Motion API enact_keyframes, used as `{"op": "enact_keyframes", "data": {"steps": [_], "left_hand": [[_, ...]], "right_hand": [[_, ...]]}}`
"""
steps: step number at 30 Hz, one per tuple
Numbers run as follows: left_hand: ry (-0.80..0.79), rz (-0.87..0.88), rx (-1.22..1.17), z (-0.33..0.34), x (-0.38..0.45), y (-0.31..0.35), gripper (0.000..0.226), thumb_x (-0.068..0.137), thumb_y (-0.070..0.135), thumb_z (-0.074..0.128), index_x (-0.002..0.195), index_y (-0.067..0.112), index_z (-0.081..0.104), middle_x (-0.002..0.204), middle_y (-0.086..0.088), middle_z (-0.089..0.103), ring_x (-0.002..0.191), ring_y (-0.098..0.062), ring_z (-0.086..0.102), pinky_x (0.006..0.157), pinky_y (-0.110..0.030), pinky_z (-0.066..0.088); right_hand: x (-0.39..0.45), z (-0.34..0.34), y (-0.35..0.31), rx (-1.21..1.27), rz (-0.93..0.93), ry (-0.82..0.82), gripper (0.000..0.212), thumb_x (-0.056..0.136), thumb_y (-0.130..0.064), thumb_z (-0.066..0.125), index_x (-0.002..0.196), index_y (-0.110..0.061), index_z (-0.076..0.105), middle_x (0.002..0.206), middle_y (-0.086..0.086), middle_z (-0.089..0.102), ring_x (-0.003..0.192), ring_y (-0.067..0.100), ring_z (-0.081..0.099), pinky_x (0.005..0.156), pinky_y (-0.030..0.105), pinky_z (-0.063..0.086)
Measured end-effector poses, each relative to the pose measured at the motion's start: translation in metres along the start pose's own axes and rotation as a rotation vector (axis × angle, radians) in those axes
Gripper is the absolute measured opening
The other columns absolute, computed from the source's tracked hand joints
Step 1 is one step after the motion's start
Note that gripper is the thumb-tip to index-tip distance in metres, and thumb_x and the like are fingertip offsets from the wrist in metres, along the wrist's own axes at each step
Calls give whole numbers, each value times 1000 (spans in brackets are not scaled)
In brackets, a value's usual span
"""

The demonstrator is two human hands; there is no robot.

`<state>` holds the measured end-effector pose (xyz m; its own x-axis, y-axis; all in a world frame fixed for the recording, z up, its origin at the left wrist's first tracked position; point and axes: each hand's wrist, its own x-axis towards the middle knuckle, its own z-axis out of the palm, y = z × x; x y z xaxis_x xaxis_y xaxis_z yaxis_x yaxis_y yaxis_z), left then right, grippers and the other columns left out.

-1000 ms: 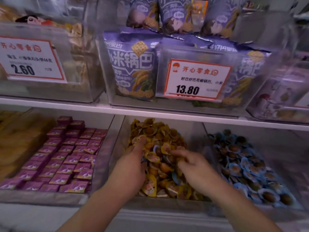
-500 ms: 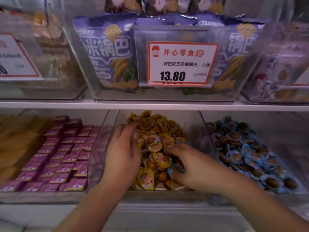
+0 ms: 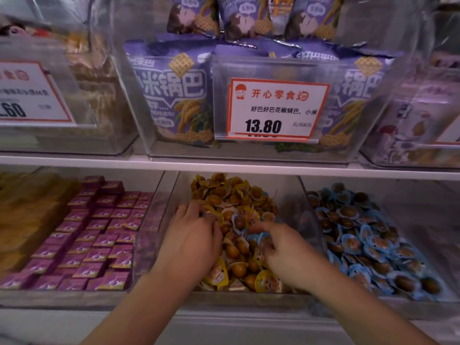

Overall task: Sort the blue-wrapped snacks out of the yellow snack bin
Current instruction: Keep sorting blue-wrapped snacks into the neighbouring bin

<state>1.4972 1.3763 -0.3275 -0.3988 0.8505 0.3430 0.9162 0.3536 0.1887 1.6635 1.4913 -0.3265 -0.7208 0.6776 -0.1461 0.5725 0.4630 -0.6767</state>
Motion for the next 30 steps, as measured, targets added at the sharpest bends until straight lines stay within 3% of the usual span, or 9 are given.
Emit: {"op": "enact_keyframes", "data": {"steps": [3, 5, 8, 14, 18, 20, 22, 26, 30], "left_hand": [[-39, -52, 20, 3, 1, 4, 24, 80, 22, 61, 101, 17, 70, 108, -10, 58, 96, -33, 53, 81, -43, 48], [-52, -79, -19, 3, 3, 4, 29, 81, 24, 59, 109, 21, 67, 114, -6, 57, 102, -29, 50, 87, -41, 45], [-44, -87, -43, 4, 6, 3, 29, 88, 29, 57, 116, 25, 64, 117, -2, 56, 105, -26, 49, 89, -38, 44], [-98, -69, -20, 7, 8, 1, 42, 94, 38, 54, 134, 26, 49, 133, 0, 52, 114, -28, 51, 96, -38, 42], [-96, -107, -125, 3, 9, 0, 42, 90, 38, 62, 129, 26, 52, 121, 0, 59, 107, -28, 58, 82, -36, 47], [-98, -126, -168, 2, 9, -1, 45, 87, 43, 66, 128, 28, 53, 113, 0, 65, 103, -27, 62, 76, -32, 46], [-143, -166, -285, 0, 10, -2, 53, 82, 47, 72, 130, 31, 56, 115, 3, 68, 106, -22, 64, 77, -26, 46], [-233, -257, -680, -5, 10, -3, 37, 78, 29, 83, 109, 40, 65, 115, 13, 65, 108, -4, 62, 80, -7, 46], [-112, -270, -841, -10, 7, 1, 16, 82, 23, 79, 94, 32, 75, 95, 21, 69, 87, 14, 62, 68, -2, 43]], "right_hand": [[1, -1, -5, -112, -30, 43, 40, 95, -21, 56, 132, -33, 56, 107, -7, 63, 74, 0, 58, 55, 5, 40], [0, 1, -7, -196, -45, 66, 39, 91, -25, 62, 129, -34, 58, 123, -3, 61, 105, 15, 61, 81, 21, 50], [-2, 5, -6, -261, -66, 131, 39, 91, -23, 62, 127, -36, 59, 127, -4, 54, 115, 21, 58, 92, 33, 51], [-3, 3, -6, -176, -160, 384, 21, 96, -24, 58, 113, -35, 65, 106, -15, 46, 95, 13, 60, 79, 31, 51], [0, -1, -10, 1, -155, 380, 19, 96, -20, 61, 107, -35, 68, 109, -14, 56, 99, 4, 57, 84, 16, 45], [1, -6, -14, 198, -133, 393, 22, 95, -19, 64, 97, -39, 68, 103, -16, 64, 88, -2, 62, 73, 6, 45], [3, -7, -17, 352, -82, 425, 21, 93, -18, 66, 90, -38, 71, 92, -17, 69, 75, 4, 67, 57, 14, 51], [4, -1, -21, 619, 103, 337, 16, 89, -15, 67, 82, -28, 75, 87, -1, 72, 67, 14, 68, 52, 31, 55], [5, 1, -25, 791, 180, 264, 13, 86, -19, 72, 75, -21, 75, 73, -1, 68, 59, 15, 61, 44, 26, 41]]}}
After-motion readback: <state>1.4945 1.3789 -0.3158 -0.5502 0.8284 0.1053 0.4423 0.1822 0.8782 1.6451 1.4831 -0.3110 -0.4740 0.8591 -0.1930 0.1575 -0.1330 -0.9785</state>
